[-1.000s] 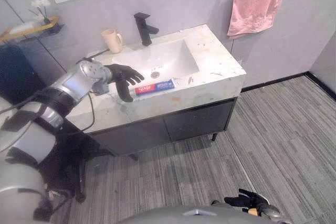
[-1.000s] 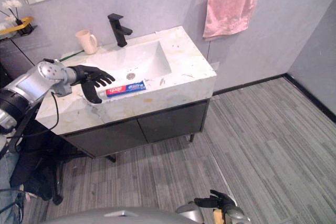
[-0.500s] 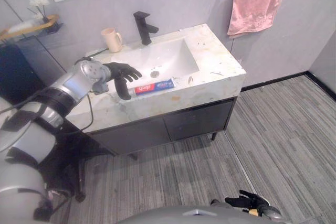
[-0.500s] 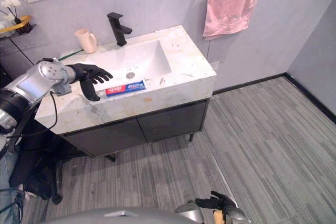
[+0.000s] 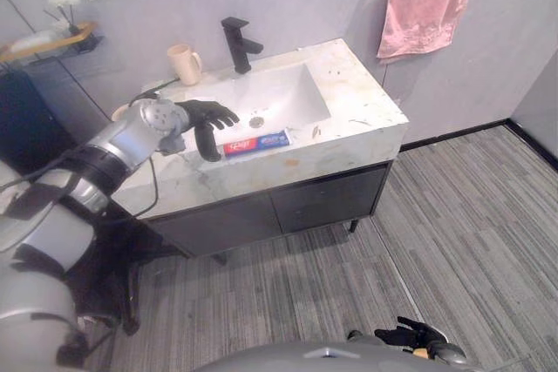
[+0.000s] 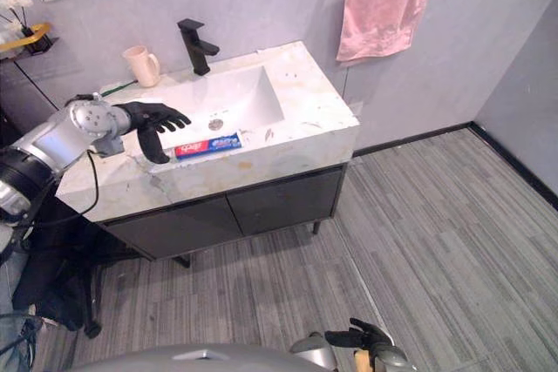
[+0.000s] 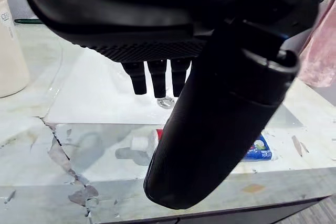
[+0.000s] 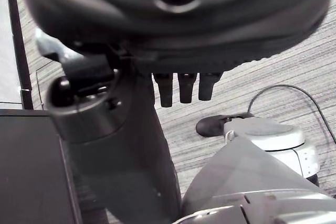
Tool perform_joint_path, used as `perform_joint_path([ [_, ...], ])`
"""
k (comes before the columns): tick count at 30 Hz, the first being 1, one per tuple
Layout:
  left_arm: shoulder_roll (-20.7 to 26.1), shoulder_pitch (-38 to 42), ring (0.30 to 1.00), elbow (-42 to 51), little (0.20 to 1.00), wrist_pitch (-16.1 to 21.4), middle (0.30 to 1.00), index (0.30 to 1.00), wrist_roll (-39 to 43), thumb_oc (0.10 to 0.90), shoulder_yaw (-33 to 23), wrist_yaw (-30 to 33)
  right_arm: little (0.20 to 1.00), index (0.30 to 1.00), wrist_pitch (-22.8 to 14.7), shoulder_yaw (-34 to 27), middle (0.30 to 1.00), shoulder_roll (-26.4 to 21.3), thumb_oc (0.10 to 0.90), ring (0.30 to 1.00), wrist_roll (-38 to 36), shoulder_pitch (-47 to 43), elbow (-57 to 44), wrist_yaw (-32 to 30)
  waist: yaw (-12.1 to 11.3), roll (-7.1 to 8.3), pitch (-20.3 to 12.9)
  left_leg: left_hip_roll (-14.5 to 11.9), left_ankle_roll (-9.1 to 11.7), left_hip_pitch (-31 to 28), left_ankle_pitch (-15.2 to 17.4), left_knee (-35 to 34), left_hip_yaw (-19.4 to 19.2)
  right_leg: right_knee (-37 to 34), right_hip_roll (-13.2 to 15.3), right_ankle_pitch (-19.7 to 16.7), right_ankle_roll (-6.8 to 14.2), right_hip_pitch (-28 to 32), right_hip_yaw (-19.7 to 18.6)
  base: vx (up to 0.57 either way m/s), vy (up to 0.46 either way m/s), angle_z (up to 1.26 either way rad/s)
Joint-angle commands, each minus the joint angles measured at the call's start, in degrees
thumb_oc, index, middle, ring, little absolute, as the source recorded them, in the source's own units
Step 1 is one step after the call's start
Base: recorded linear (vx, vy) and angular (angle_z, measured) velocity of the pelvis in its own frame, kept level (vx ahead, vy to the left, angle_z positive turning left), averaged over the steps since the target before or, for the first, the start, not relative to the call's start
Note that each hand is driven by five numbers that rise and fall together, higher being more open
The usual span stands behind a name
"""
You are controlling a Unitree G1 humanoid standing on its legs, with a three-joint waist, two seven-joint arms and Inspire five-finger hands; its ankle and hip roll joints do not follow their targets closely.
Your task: Organize the bathroom.
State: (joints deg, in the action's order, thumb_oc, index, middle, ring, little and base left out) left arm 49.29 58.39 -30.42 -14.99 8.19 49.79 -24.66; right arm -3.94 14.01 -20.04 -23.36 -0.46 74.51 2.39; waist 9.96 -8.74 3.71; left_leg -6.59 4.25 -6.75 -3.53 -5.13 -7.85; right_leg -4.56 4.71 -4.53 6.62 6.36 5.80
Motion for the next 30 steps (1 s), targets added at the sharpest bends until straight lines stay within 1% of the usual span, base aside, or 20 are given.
perform_joint_path([
  [1,2.89,5.86,0.900,-3.27,0.900,1.54,0.900,0.900,-3.21,0.800,-8.52,5.06,0.900,0.900,-0.20,2.20,0.900,-1.38,0.800,0.900,-0.60,2.36,1.04,0.68,0.40,2.43,-2.37,-1.36,-0.98,0.09,2.21,2.69,0.23,7.17,-0.45,8.50,-2.59,-1.48,-2.06,0.00,0.000,0.00],
  [2,2.37,5.18,0.900,-3.39,0.900,1.59,0.900,0.900,-4.18,0.800,-9.00,5.07,0.900,0.900,-0.22,2.16,0.900,-1.29,0.800,0.900,-0.32,2.49,1.04,0.74,0.48,2.48,-2.34,-1.41,-0.97,0.08,2.21,2.71,0.16,7.25,-0.47,8.50,-2.62,-1.55,-2.16,0.00,0.000,0.00],
  [7,1.66,3.82,0.900,-2.76,0.900,0.67,0.900,0.900,-3.95,0.800,-9.42,5.28,0.900,0.900,-0.06,2.27,0.900,-1.48,0.800,0.900,-0.44,2.45,0.88,0.74,0.45,2.51,-2.10,-1.47,-0.93,0.19,2.19,2.89,0.30,7.36,-0.49,8.52,-2.66,-1.61,-2.06,0.00,0.000,0.00],
  [10,0.75,2.80,0.900,-1.91,0.900,-0.43,0.900,0.900,-4.07,0.800,-9.84,5.06,0.900,0.900,0.05,2.24,0.900,-1.47,0.800,0.900,-0.73,2.44,0.69,0.39,0.41,2.54,-1.73,-1.33,-0.95,0.27,2.39,3.28,0.62,7.66,-0.37,8.68,-2.74,-1.52,-1.90,0.00,0.000,0.00],
  [19,0.68,1.43,0.900,-1.45,0.900,0.64,0.900,0.900,-5.36,0.800,-9.89,6.03,0.900,0.900,0.04,2.19,0.900,-1.36,0.800,0.900,-1.09,2.74,0.48,0.49,0.43,2.61,-1.73,-1.44,-0.99,0.31,2.44,3.53,0.45,8.08,-0.34,8.90,-2.80,-1.70,-1.84,0.00,0.000,0.00],
  [21,0.24,0.99,0.900,-1.11,0.900,0.21,0.900,0.900,-6.97,0.800,-10.29,6.22,0.900,0.900,-0.10,1.94,0.900,-1.26,0.800,0.900,-1.61,2.94,0.38,0.62,0.55,2.68,-1.68,-1.47,-1.03,0.14,2.48,3.34,0.35,8.05,-0.38,8.90,-2.78,-1.72,-1.91,0.00,0.000,0.00],
  [23,0.14,0.80,0.900,-1.25,0.900,0.08,0.900,0.900,-6.78,0.800,-10.16,6.24,0.900,0.900,-0.12,1.87,0.900,-1.18,0.800,0.900,-2.23,3.02,0.28,0.62,0.62,2.68,-1.61,-1.44,-1.04,0.13,2.47,3.33,0.32,8.15,-0.42,8.91,-2.77,-1.80,-1.97,0.00,0.000,0.00],
  [24,-0.31,0.18,0.900,-1.10,0.900,0.15,0.900,0.900,-8.88,0.800,-10.48,6.59,0.900,0.900,-0.09,1.57,0.900,-1.12,0.800,0.900,-2.34,2.99,0.35,0.64,0.66,2.65,-1.62,-1.45,-1.08,0.09,2.53,3.26,0.28,8.06,-0.47,8.94,-2.84,-1.81,-2.06,0.00,0.000,0.00],
  [30,-0.94,-1.10,0.900,-1.48,0.900,-0.19,0.900,0.900,-9.42,0.800,-10.48,7.84,0.900,0.900,-0.28,0.88,0.900,-1.34,0.800,0.900,-2.83,3.40,0.43,0.99,0.93,2.60,-1.43,-1.47,-1.09,0.10,2.61,3.41,0.12,8.38,-0.43,9.03,-2.83,-2.03,-2.13,0.00,0.000,0.00],
])
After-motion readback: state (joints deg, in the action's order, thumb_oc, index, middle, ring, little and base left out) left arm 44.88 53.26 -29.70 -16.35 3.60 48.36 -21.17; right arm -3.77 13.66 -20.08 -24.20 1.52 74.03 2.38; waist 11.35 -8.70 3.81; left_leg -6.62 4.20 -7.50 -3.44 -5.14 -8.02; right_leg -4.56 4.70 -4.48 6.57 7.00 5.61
